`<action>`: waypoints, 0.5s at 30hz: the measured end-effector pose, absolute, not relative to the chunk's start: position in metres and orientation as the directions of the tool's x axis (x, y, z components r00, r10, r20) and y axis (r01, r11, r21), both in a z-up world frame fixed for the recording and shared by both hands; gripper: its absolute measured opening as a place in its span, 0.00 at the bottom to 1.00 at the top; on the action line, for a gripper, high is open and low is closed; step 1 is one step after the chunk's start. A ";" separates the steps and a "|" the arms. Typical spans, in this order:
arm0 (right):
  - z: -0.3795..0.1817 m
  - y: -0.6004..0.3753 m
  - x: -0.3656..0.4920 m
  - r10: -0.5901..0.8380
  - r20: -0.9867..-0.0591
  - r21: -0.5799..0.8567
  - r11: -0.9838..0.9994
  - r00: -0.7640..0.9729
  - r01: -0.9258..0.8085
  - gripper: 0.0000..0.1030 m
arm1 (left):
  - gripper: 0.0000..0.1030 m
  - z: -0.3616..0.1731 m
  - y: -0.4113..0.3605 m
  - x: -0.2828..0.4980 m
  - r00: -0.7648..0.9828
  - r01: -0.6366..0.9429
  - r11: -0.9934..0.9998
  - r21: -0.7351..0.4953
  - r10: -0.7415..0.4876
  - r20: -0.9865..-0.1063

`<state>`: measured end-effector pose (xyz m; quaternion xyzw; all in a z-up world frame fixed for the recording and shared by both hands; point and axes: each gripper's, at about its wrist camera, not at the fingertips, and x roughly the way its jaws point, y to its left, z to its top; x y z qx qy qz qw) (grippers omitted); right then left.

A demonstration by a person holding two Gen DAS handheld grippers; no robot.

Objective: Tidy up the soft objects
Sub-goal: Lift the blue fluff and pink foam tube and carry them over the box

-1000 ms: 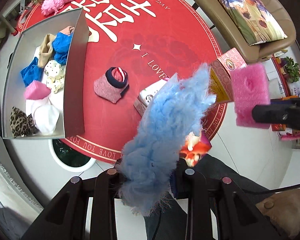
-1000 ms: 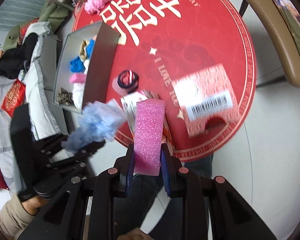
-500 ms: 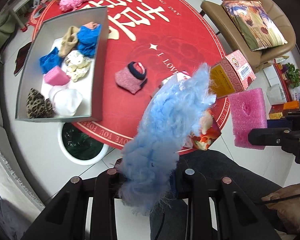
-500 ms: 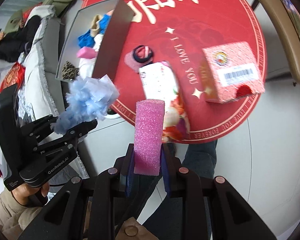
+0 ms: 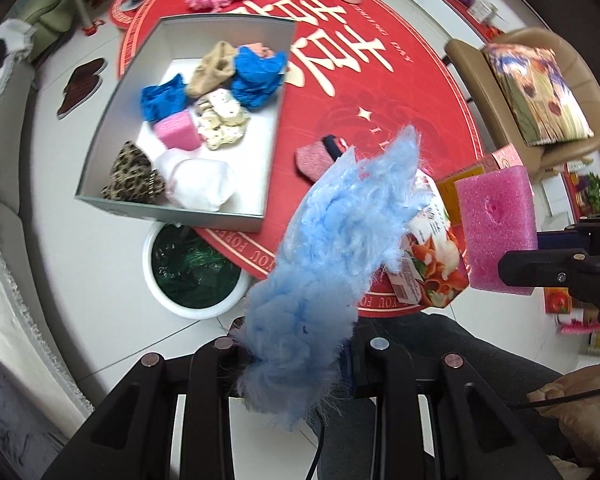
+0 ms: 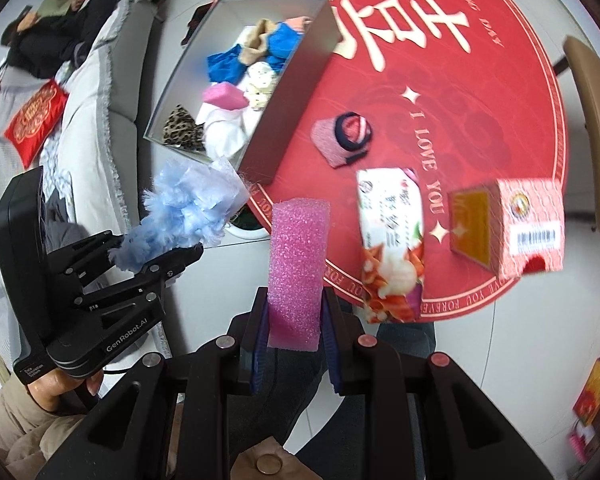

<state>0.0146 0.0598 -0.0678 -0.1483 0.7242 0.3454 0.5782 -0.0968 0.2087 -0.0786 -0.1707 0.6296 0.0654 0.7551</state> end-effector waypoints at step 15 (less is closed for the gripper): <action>-0.062 0.122 0.011 0.171 -0.941 0.332 0.642 -0.292 -0.691 0.26 | 0.30 -0.079 0.254 -0.119 0.223 -0.482 0.859 -0.170 -0.067 -0.972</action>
